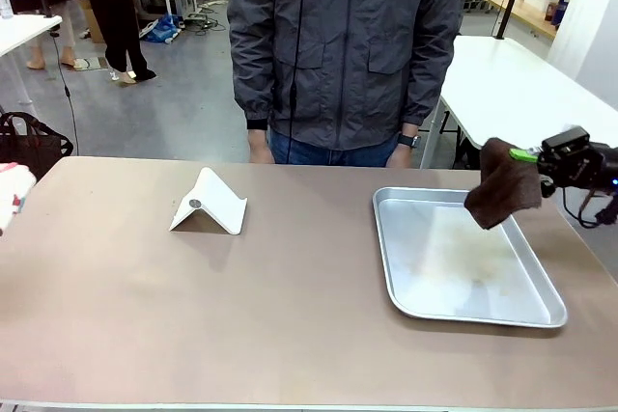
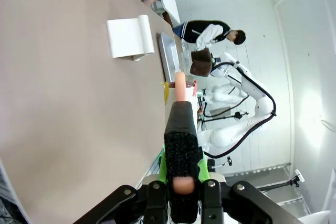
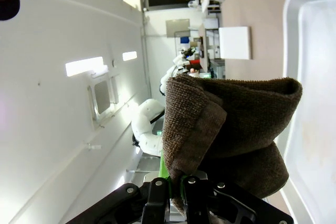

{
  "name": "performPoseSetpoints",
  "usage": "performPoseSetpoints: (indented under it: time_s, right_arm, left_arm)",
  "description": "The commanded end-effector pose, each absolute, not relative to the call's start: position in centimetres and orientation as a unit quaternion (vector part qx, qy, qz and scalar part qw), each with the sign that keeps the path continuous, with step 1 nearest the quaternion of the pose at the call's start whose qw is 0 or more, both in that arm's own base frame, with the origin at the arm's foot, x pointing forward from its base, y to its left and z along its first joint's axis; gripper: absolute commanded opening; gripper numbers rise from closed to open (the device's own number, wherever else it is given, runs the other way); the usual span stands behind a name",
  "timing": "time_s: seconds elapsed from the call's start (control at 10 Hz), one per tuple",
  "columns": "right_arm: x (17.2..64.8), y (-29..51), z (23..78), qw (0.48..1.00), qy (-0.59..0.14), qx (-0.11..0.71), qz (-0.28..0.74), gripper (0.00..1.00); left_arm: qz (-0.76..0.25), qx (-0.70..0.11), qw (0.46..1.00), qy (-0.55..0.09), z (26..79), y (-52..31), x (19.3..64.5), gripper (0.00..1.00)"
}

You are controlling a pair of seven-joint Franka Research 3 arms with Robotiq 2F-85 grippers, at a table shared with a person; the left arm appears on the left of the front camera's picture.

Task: Clean the surface of the table.
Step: Return the Lint Roller and towel to their original positions.

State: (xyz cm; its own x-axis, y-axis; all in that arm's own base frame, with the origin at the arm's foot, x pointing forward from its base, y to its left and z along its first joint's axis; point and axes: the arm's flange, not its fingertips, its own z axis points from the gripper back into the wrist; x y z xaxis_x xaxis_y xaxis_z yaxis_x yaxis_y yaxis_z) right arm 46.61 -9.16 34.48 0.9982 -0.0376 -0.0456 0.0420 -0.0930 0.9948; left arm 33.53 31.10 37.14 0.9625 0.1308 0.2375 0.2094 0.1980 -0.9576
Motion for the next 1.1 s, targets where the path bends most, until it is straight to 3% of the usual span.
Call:
performPoseSetpoints:
  time_s: [0.0,0.5,0.6,1.0]
  right_arm:
    - [47.4,-2.8,38.0,0.683,-0.023,0.73,-0.004,0.08]
    - [47.3,11.5,40.6,0.702,-0.005,0.712,-0.001,0.08]
    - [46.5,14.2,40.2,0.709,-0.008,0.705,0.005,0.08]
    - [44.2,22.6,35.1,0.736,0.034,0.672,0.068,0.08]
  left_arm:
    - [-0.031,-0.624,0.772,-0.121,41.5,26.9,34.1,0.22]
    - [0.024,-0.562,0.812,-0.153,48.4,16.0,33.3,0.22]
    - [0.04,-0.536,0.827,-0.166,49.3,13.8,33.3,0.22]
    - [0.003,-0.486,0.865,-0.122,51.6,6.4,35.3,0.22]
